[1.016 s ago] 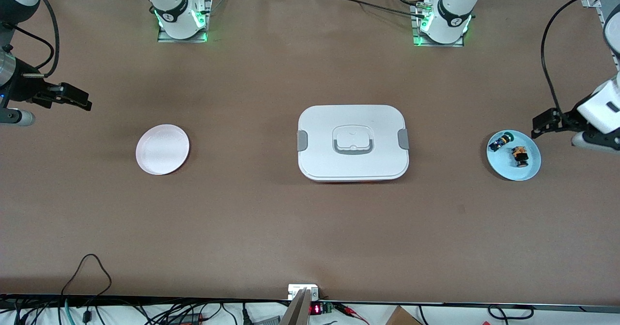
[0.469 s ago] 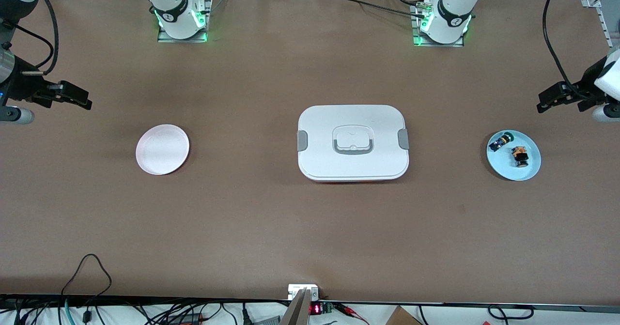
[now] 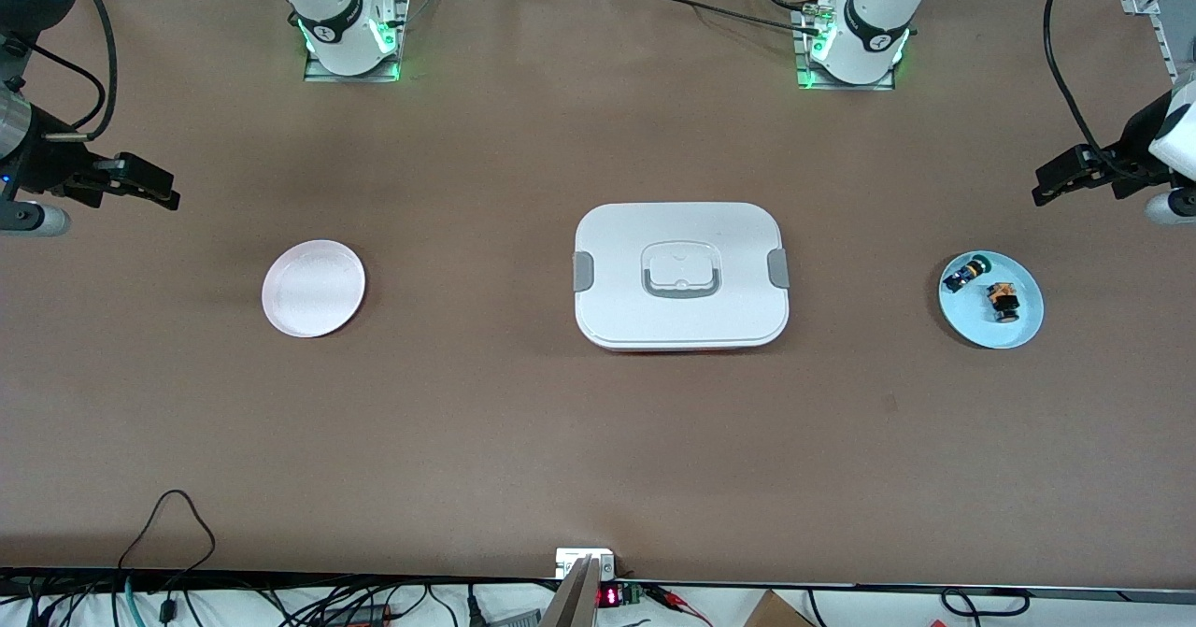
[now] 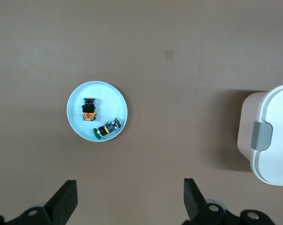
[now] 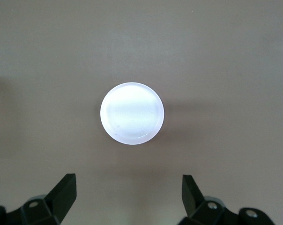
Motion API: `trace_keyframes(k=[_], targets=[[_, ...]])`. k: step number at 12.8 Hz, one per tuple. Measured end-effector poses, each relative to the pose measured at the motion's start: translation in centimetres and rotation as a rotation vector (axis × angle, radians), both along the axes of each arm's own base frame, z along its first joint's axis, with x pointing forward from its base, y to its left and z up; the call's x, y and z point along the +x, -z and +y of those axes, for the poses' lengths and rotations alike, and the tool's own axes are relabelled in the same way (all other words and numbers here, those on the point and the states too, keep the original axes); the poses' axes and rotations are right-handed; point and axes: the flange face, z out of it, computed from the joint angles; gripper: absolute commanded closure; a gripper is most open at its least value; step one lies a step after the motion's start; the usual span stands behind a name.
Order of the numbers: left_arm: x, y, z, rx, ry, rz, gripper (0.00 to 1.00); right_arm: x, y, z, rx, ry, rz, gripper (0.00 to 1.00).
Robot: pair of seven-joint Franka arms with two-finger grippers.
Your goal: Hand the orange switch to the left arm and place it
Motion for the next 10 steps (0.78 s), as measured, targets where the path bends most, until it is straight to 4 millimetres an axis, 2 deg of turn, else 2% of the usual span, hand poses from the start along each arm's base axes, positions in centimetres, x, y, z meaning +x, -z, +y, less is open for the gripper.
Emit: trace_keyframes(k=[5,10], targets=[[0.0,0.0,0.1,0.000,-0.008,0.003,0.00,0.0,-0.1,0.4,0.000,-0.006,-0.003,0.00],[0.5,-1.0,1.9,0.001,-0.040,-0.022,0.00,0.0,-0.2,0.3,0.000,-0.006,-0.005,0.00]])
